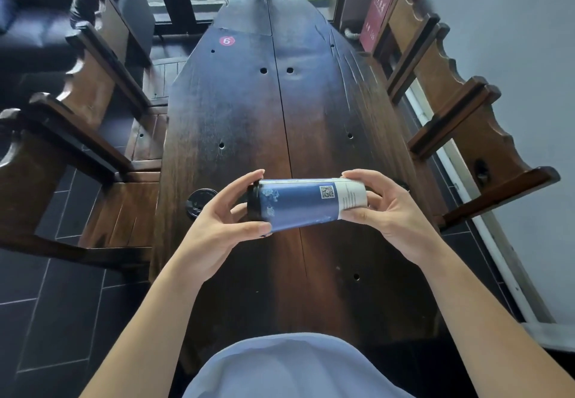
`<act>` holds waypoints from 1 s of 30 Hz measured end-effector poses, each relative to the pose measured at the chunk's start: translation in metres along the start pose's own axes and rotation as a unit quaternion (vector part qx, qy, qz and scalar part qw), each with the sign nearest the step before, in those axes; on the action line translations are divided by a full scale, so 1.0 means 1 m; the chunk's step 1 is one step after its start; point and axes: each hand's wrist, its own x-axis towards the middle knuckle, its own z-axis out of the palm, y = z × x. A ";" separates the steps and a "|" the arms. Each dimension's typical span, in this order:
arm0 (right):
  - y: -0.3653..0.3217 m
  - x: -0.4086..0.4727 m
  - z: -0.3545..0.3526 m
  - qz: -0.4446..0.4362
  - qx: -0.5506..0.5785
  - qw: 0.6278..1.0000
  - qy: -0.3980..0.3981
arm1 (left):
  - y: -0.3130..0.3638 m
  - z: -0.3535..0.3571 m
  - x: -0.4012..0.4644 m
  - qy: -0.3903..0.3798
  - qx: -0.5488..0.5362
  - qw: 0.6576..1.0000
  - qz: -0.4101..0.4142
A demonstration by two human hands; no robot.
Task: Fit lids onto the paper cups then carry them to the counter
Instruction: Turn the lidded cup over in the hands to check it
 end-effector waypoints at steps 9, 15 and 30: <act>-0.018 -0.007 0.036 -0.015 -0.017 1.000 0.008 | 0.012 -0.026 -0.011 -0.016 -0.026 0.999 0.012; -0.020 -0.012 0.050 -0.002 -0.012 1.000 0.017 | 0.016 -0.040 -0.017 -0.036 0.009 0.998 0.040; -0.004 0.005 -0.032 -0.031 0.025 0.997 -0.063 | 0.008 0.047 -0.005 0.054 0.013 0.997 0.057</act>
